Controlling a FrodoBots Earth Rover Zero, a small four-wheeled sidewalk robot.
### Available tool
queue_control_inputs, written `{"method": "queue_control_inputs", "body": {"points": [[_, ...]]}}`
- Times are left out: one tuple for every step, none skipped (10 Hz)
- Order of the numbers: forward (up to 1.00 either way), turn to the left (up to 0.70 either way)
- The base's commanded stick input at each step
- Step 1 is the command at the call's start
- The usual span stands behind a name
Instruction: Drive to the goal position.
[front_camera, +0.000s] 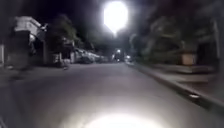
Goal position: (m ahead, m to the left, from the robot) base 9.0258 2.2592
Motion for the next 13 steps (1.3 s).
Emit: {"method": "queue_control_inputs", "body": {"points": [[1.00,0.00],[1.00,0.00],[1.00,0.00],[1.00,0.00],[1.00,0.00],[1.00,0.00],[1.00,0.00],[1.00,0.00],[1.00,0.00],[1.00,0.00],[1.00,0.00],[1.00,-0.10],[1.00,-0.27]]}}
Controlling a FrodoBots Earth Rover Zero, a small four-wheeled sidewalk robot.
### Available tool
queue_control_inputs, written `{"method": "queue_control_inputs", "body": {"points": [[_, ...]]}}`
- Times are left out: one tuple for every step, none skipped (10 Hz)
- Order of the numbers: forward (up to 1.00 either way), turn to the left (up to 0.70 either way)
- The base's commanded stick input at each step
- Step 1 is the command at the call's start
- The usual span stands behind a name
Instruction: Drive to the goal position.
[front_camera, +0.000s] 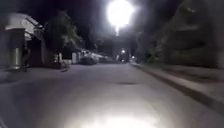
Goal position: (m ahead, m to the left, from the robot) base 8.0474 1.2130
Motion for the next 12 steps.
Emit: {"method": "queue_control_inputs", "body": {"points": [[1.00,0.00],[1.00,0.00],[1.00,0.00],[1.00,-0.04],[1.00,-0.35],[1.00,-0.40],[1.00,-0.40],[1.00,-0.26],[1.00,-0.12],[1.00,0.00],[1.00,-0.16],[1.00,-0.40]]}}
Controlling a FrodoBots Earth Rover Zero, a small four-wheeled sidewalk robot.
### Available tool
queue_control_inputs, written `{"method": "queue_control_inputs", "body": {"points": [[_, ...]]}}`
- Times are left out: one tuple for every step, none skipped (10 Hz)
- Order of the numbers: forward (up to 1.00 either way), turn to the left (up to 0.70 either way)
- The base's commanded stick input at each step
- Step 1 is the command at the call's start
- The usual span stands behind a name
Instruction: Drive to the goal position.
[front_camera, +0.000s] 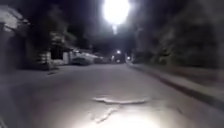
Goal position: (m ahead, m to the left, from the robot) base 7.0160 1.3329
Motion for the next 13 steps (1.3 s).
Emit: {"method": "queue_control_inputs", "body": {"points": [[1.00,-0.40],[1.00,-0.40],[1.00,-0.07],[1.00,0.00],[1.00,0.00],[1.00,0.00],[1.00,0.00],[1.00,0.00],[1.00,0.00],[1.00,0.00],[1.00,0.00],[1.00,0.00],[1.00,0.00]]}}
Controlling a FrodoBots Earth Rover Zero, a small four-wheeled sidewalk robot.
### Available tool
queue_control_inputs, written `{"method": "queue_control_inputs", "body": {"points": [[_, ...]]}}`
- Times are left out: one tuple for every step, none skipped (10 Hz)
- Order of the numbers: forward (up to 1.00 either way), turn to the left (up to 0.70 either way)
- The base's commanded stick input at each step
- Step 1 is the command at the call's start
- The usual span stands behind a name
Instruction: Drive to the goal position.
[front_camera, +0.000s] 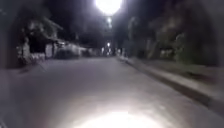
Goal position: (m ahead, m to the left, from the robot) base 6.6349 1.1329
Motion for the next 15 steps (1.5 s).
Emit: {"method": "queue_control_inputs", "body": {"points": [[1.00,0.00],[1.00,0.00],[1.00,0.00],[1.00,0.00],[1.00,0.00],[1.00,0.00],[1.00,0.00],[1.00,0.00],[1.00,0.00],[1.00,0.00],[1.00,0.00],[1.00,0.00],[1.00,0.00],[1.00,0.00],[1.00,0.00]]}}
